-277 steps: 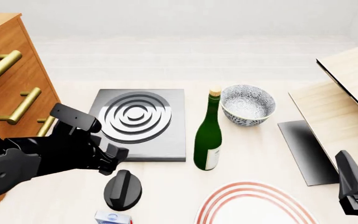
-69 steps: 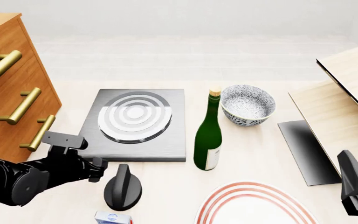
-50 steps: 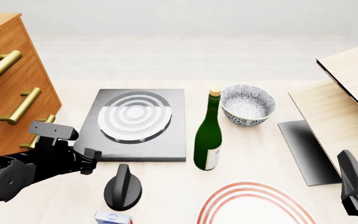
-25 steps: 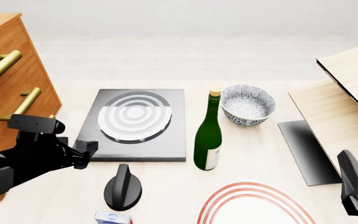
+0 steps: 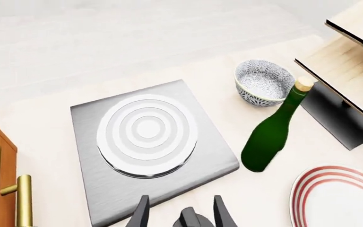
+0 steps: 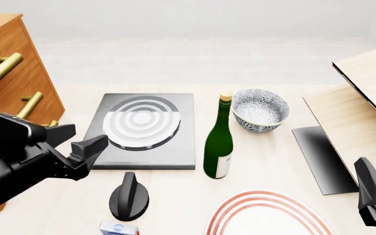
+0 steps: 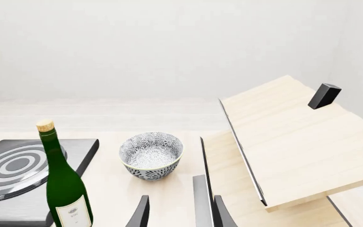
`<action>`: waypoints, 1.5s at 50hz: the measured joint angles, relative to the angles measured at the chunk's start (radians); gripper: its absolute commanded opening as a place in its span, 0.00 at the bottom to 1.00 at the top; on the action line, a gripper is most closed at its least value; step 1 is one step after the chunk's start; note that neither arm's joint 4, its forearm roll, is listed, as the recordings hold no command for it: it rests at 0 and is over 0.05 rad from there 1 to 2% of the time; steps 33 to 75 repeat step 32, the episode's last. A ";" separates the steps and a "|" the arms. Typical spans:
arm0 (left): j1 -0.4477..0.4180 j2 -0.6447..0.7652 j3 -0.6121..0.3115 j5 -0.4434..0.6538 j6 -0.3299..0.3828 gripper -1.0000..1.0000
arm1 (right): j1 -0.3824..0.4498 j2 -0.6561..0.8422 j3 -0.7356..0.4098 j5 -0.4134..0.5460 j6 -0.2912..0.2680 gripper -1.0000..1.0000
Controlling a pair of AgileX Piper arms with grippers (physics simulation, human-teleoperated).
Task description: Turn on the stove.
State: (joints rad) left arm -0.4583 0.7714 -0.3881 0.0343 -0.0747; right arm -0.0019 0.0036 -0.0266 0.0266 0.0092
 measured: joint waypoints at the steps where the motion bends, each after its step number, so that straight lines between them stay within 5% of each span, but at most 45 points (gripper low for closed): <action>1: -0.006 -0.010 0.003 -0.005 0.006 1.00 | 0.000 0.000 0.000 0.000 0.000 1.00; 18: 0.023 -0.087 0.098 -0.229 0.114 1.00 | 0.000 0.000 0.000 0.000 0.000 1.00; 32: 0.048 -0.121 0.181 -0.433 0.134 1.00 | 0.000 0.000 0.000 0.000 0.000 1.00; 75: 0.048 -0.121 0.181 -0.433 0.134 1.00 | 0.000 0.000 0.000 0.000 0.000 1.00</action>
